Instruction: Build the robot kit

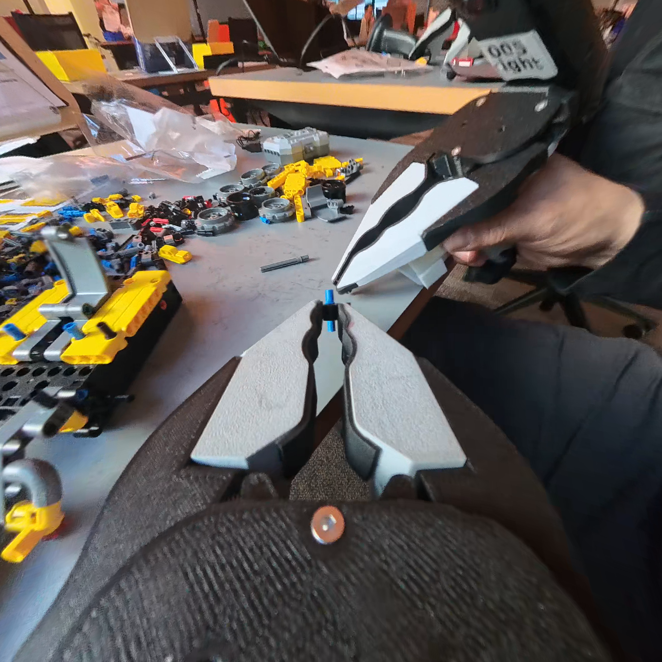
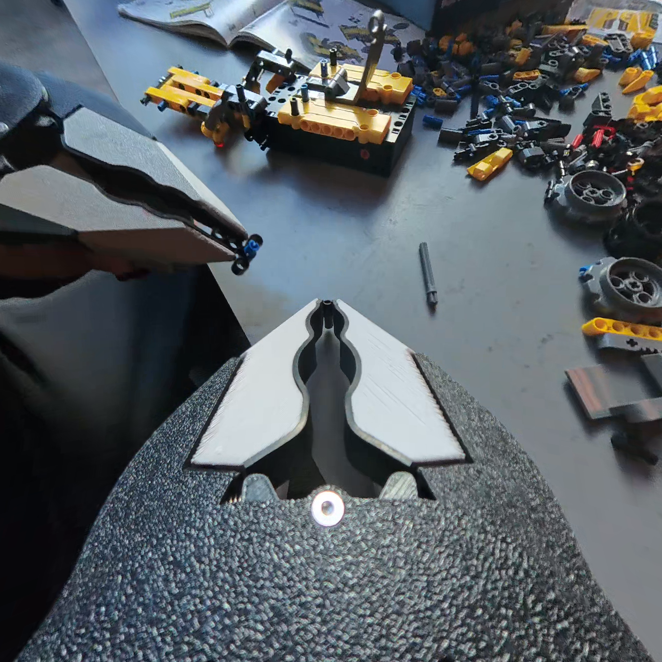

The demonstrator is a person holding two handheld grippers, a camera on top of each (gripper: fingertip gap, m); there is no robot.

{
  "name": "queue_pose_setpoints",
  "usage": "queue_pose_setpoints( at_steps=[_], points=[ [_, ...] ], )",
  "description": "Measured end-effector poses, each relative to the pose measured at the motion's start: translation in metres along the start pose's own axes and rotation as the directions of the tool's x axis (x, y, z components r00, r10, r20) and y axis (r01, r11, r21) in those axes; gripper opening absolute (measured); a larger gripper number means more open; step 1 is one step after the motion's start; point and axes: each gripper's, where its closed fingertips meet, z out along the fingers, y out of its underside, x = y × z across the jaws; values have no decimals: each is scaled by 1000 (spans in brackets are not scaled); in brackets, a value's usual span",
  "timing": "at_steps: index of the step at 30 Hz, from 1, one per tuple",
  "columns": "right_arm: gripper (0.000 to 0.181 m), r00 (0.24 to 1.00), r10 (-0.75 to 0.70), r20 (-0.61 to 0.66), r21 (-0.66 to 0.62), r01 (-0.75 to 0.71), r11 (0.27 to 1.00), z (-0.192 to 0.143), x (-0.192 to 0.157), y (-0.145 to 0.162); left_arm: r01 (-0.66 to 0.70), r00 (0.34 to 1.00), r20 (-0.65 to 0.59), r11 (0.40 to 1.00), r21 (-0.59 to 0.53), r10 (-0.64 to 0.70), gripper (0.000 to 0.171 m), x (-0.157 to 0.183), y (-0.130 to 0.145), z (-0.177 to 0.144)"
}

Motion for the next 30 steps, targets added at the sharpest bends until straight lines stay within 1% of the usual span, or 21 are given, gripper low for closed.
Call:
queue_pose_setpoints(
  at_steps=[3, 9, 13, 15, 20, 23, 25, 28, 30],
  points=[
    [5, 998, -64, -19, -22, 64, 998, 2, -3, 2, -2, 1000, -4, 1000, 27, 2, 5, -3, -4, -10],
    [9, 999, -48, -12, 0, 48, 999, 3, -4, -1, -12, 1000, 15, 999, 32, 12, 5, 0, -7, -24],
    [17, 997, -71, 1, 19, 71, 997, 2, -8, -1, -60, 994, 98, 997, 53, 54, 5, -4, -16, -44],
    [18, 996, -87, 1, 23, 87, 996, 2, -9, -1, -71, 988, 145, 996, 57, 62, 5, -8, -19, -59],
    [19, 995, -94, 16, 29, 94, 995, 2, -11, -1, -81, 976, 209, 993, 87, 61, 5, -17, -20, -94],
    [21, 996, -85, 17, 30, 85, 996, 2, -10, -2, -85, 967, 249, 990, 110, 55, 5, -30, -17, -111],
    [24, 995, -98, 13, 32, 97, 995, 1, -11, -2, -56, 966, 257, 992, 114, 25, 4, -40, -12, -123],
    [30, 992, -127, -7, 83, 127, 988, -3, -12, -6, -25, 958, 286, 994, 102, -5, 5, -60, -6, -140],
    [31, 992, -127, 2, 130, 126, 983, -7, -13, -12, 18, 954, 293, 989, 149, -62, 4, -73, -11, -149]
  ],
)
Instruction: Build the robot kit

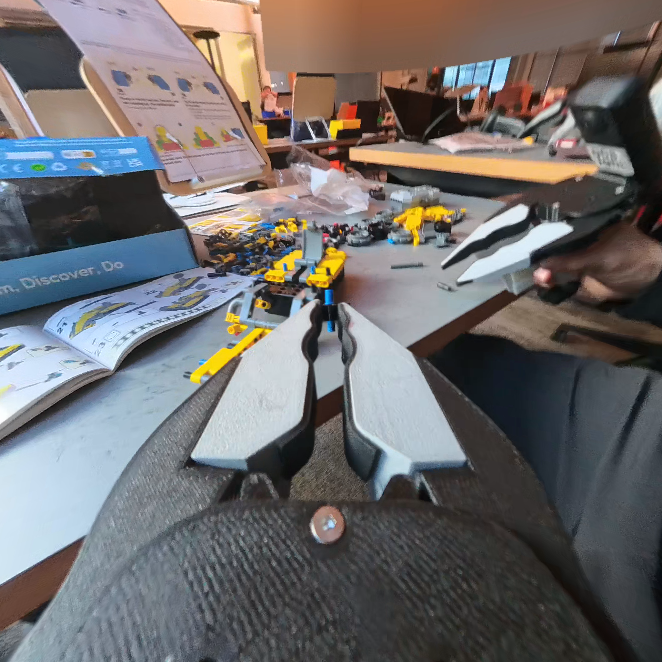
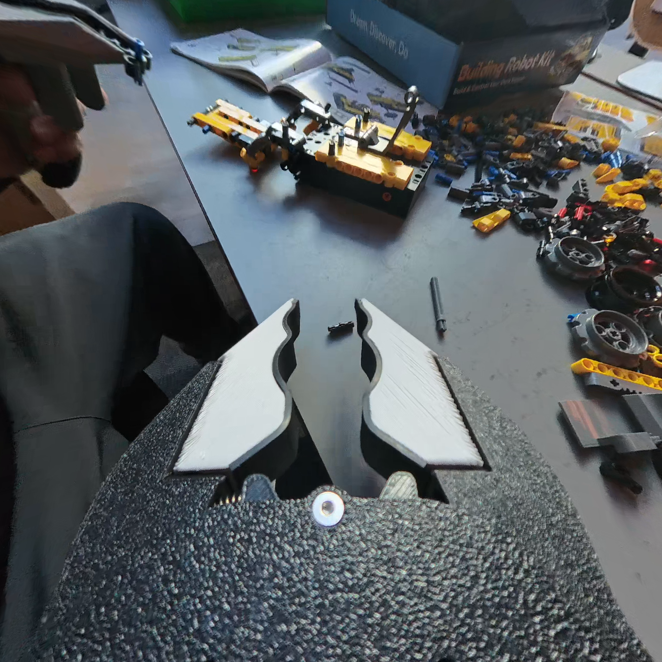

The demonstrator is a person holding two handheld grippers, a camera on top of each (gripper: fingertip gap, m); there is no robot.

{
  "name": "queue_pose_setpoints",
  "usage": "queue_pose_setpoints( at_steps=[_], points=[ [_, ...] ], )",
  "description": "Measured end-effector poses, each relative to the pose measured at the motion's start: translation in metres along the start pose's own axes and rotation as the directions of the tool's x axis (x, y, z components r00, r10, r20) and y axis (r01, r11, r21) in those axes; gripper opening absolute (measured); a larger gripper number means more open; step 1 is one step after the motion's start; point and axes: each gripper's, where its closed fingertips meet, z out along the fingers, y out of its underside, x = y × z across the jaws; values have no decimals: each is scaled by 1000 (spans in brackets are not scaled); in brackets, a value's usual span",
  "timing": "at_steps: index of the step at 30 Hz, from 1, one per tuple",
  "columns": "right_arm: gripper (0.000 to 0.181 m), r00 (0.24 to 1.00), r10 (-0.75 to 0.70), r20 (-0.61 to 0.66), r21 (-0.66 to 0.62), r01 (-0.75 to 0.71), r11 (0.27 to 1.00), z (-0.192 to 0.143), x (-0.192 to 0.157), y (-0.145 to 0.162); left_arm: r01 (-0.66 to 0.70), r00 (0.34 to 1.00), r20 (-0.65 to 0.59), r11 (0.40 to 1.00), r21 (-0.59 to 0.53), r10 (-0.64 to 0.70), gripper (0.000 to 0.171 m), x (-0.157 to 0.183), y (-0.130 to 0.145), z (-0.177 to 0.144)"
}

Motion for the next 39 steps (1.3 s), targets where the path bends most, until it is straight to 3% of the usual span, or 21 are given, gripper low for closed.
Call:
queue_pose_setpoints(
  at_steps=[5, 12, 16, 19, 24, 31, 39],
  points=[
    [37, 1000, 1, -1, 69, -1, 998, -9, 6, -20, 222, 975, 5, 974, 39, -222, 4, -21, -4, 9],
    [37, 997, -73, -37, 103, 76, 992, -16, 11, -37, 491, 871, -54, 871, 34, -489, 4, -30, -16, 23],
    [36, 997, -72, -35, 124, 76, 989, -14, 9, -38, 694, 718, -86, 720, 18, -690, 4, -35, -17, 27],
    [32, 990, -140, -28, 143, 142, 979, -14, 0, -49, 838, 541, -133, 545, 9, -830, 4, -33, -19, 28],
    [32, 964, -265, 20, 180, 257, 949, -8, -27, -76, 898, 429, -158, 438, -28, -889, 4, -12, -16, 28],
    [34, 874, -469, 125, 209, 439, 874, 31, -93, -100, 922, 346, -186, 370, -116, -920, 4, 30, -16, 31],
    [24, 773, -633, -33, 131, 632, 764, 57, -106, -90, 977, 130, -192, 159, -141, -973, 5, 44, -7, 29]
  ],
)
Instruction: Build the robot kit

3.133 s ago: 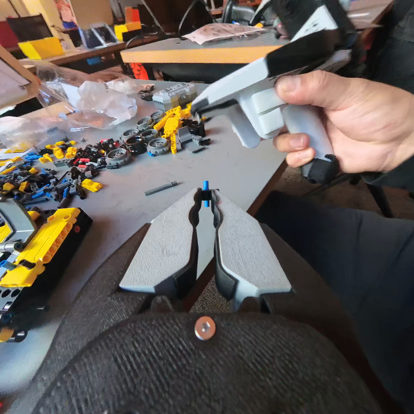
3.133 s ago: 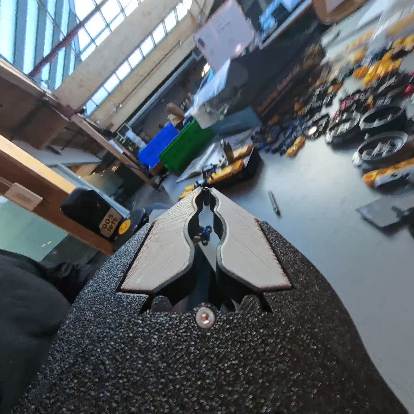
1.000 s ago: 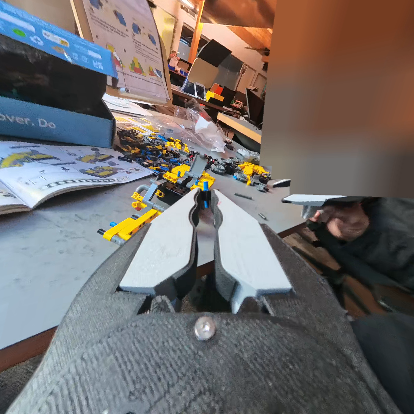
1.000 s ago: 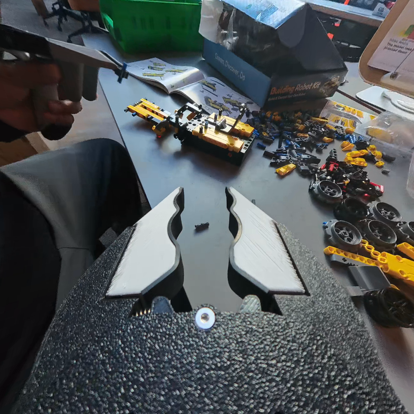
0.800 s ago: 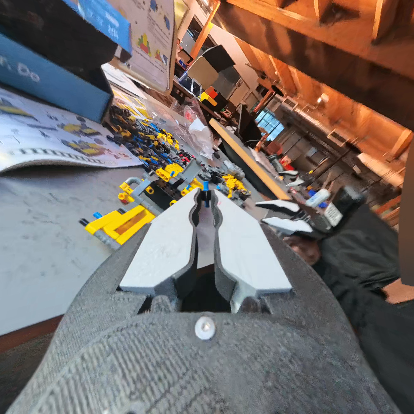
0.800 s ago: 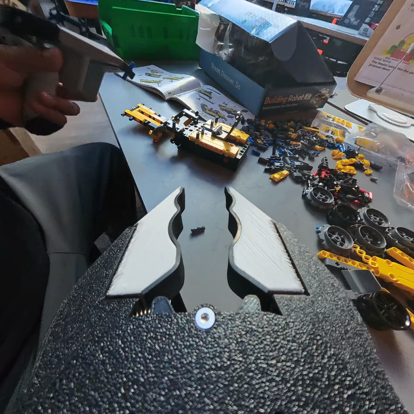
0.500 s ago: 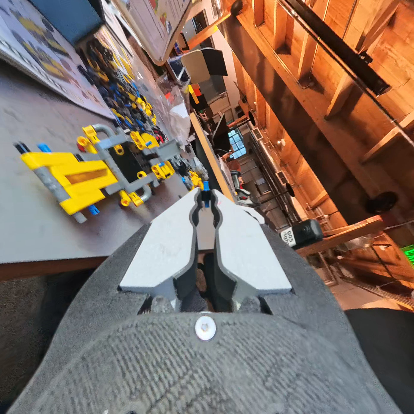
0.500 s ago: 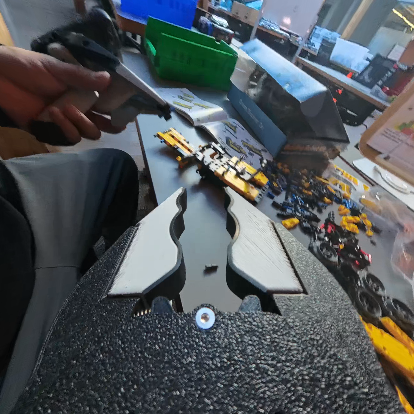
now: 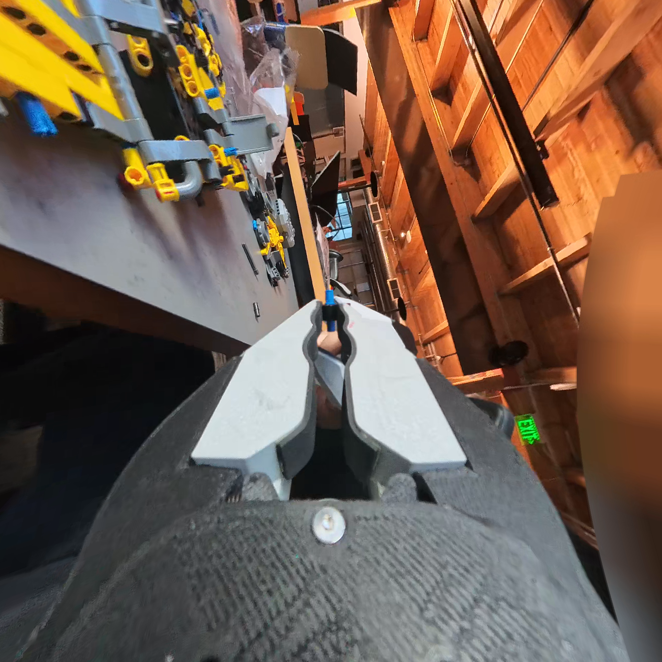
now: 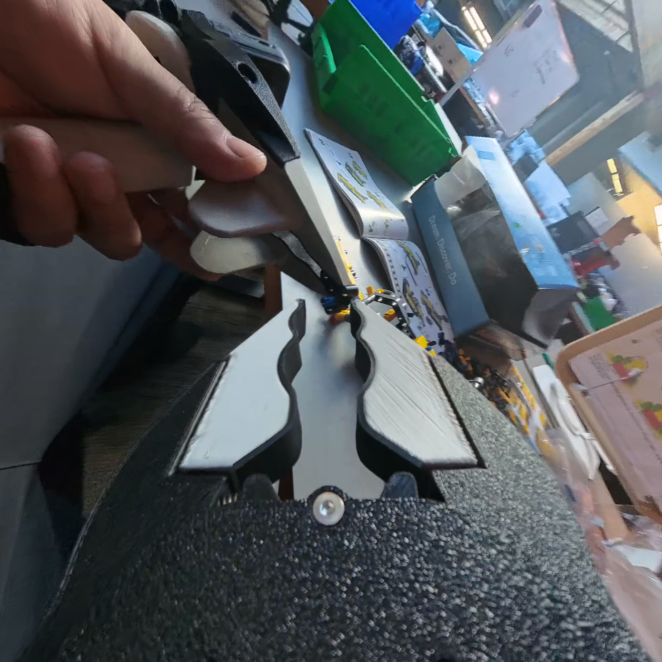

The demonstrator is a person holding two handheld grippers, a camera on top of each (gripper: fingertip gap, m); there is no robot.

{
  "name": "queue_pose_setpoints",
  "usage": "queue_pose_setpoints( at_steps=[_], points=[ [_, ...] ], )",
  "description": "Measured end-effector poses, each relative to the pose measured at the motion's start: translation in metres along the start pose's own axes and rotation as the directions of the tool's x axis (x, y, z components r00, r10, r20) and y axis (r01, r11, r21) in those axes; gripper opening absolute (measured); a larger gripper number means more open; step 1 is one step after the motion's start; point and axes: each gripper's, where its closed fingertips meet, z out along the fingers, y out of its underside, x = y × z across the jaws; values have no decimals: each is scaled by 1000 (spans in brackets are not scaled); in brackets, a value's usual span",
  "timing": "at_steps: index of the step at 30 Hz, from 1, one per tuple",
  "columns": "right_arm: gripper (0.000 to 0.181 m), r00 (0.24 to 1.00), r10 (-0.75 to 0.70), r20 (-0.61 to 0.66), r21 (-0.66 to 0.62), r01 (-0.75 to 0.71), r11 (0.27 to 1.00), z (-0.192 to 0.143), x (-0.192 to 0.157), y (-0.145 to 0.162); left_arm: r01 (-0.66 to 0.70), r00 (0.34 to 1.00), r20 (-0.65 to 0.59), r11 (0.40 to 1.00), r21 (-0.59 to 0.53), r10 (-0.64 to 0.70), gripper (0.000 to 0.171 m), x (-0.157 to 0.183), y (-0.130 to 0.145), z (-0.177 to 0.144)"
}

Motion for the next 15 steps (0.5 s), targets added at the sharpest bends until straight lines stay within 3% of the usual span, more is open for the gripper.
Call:
queue_pose_setpoints(
  at_steps=[2, 7, 11, 15],
  points=[
    [15, 999, -14, -32, -13, 14, 1000, 1, 2, 1, 27, 1000, 2, 1000, 5, -27, 4, -3, 2, -1],
    [16, 995, 58, -77, -9, -59, 998, 5, 1, 1, 55, 998, 4, 997, 54, -55, 4, -6, -2, -3],
    [13, 985, 111, -133, 16, -110, 994, 5, 7, -2, 159, 985, -83, 980, 123, -149, 4, -3, -4, -1],
    [13, 977, 137, -166, 13, -136, 991, 8, 7, 1, 117, 991, -83, 983, 139, -106, 4, -5, -5, 0]
  ],
)
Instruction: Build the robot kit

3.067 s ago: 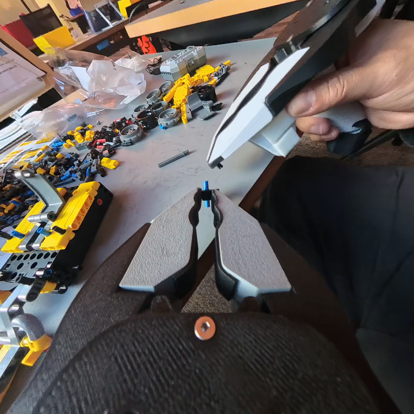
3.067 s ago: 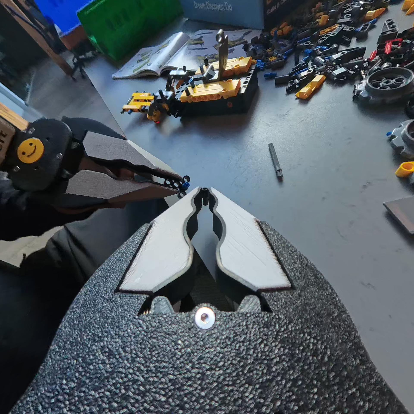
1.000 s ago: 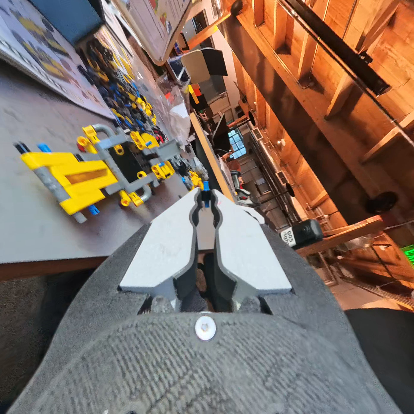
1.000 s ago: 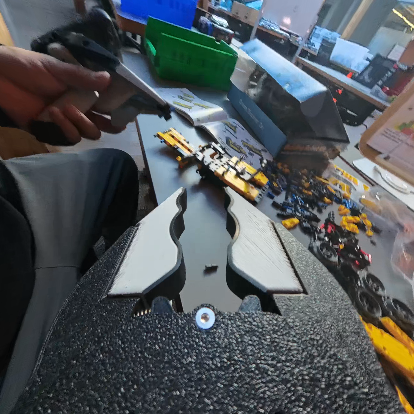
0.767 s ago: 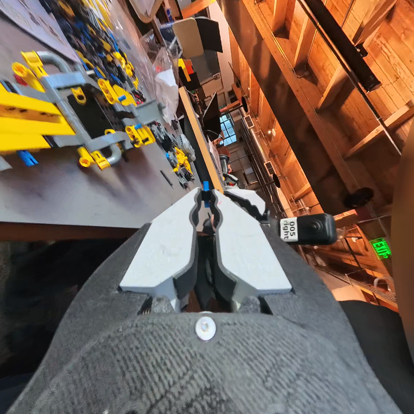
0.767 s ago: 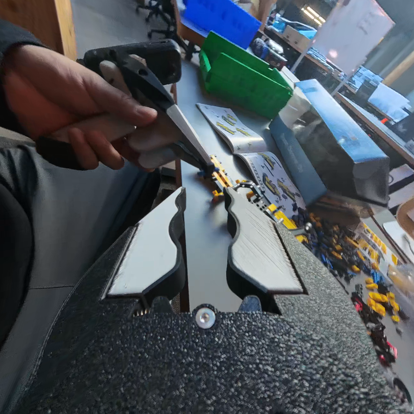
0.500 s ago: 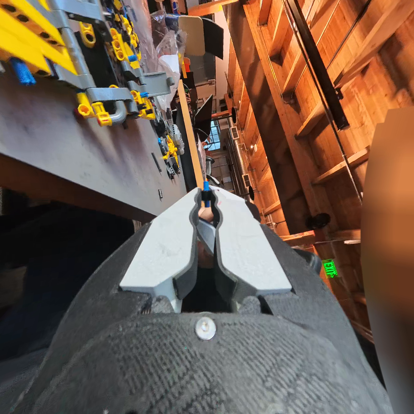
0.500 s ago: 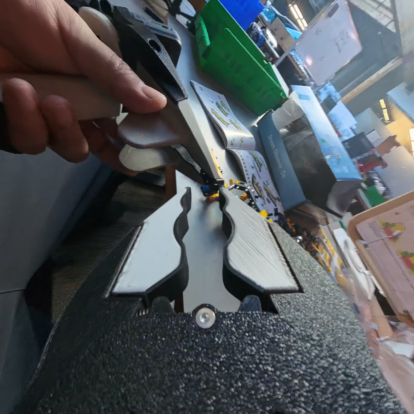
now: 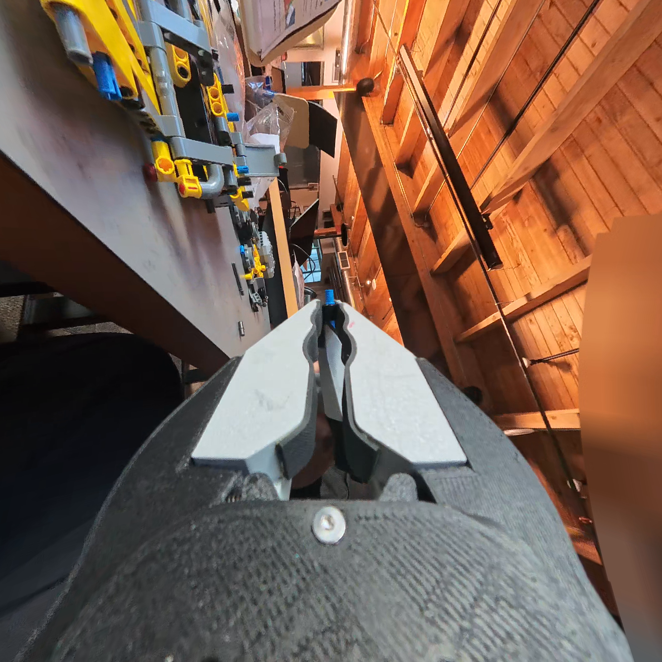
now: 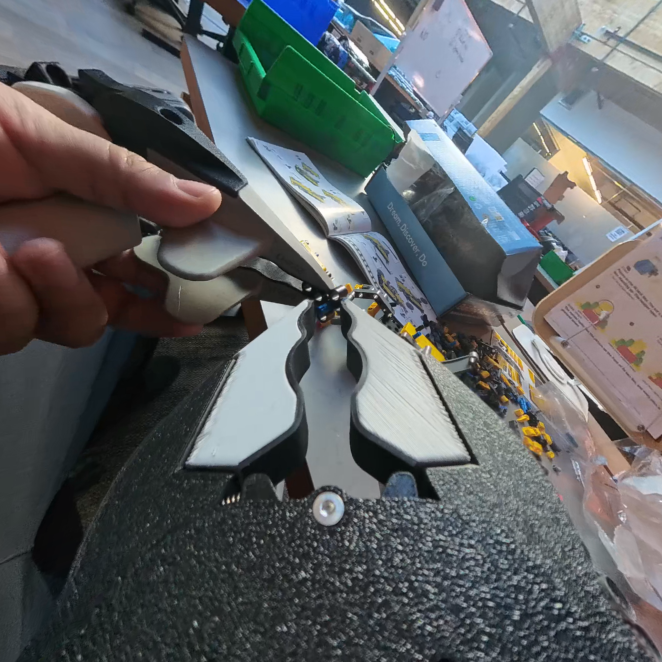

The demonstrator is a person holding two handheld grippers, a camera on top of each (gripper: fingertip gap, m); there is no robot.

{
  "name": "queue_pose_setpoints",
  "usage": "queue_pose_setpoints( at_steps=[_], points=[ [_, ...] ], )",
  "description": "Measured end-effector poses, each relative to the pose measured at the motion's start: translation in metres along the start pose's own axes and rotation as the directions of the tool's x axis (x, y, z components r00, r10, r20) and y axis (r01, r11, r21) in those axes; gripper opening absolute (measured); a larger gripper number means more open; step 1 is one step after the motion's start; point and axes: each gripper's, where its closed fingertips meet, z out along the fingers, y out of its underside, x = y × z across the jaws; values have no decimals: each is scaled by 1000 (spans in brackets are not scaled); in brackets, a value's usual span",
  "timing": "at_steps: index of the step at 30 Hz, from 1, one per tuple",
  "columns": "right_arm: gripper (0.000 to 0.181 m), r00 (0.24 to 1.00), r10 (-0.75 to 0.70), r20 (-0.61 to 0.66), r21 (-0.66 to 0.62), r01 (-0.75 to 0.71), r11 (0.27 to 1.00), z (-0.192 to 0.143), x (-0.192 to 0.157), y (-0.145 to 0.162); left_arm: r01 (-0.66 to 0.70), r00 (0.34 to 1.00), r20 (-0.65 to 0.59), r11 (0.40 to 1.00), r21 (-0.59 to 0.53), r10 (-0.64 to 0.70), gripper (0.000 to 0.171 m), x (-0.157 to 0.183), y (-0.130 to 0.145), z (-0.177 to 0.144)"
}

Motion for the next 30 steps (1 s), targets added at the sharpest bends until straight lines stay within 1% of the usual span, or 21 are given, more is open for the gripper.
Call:
queue_pose_setpoints(
  at_steps=[3, 10, 18, 21, 23, 25, 26, 28, 30],
  points=[
    [13, 1000, 15, 2, -9, -15, 1000, 4, -3, 4, -13, 1000, 19, 1000, -5, 14, 4, -6, -2, -1],
    [13, 999, 27, 17, -18, -27, 999, 12, -5, 8, 34, 999, 24, 999, 8, -34, 4, -13, -9, -2],
    [13, 998, 44, 34, -20, -44, 999, 19, -6, 12, 22, 999, 43, 1000, 12, -22, 4, -18, -15, -3],
    [14, 995, 84, 45, -12, -84, 996, 18, -5, 12, -50, 997, 60, 999, -9, 51, 4, -18, -15, -1],
    [15, 993, 102, 53, -6, -102, 995, 16, -4, 12, -188, 978, 79, 981, -41, 191, 4, -16, -13, 0],
    [14, 990, 130, 63, 4, -130, 991, 13, -3, 11, -332, 938, 89, 942, -59, 336, 5, -12, -14, 1],
    [14, 988, 140, 67, 9, -141, 990, 12, -2, 11, -382, 918, 92, 922, -63, 387, 4, -10, -14, 1],
    [14, 988, 143, 64, 8, -144, 990, 10, 0, 11, -437, 892, 97, 897, -73, 442, 5, -8, -14, 2],
    [14, 991, 126, 53, 5, -126, 992, 10, 1, 12, -420, 899, 102, 905, -71, 425, 5, -8, -15, 2]
  ],
)
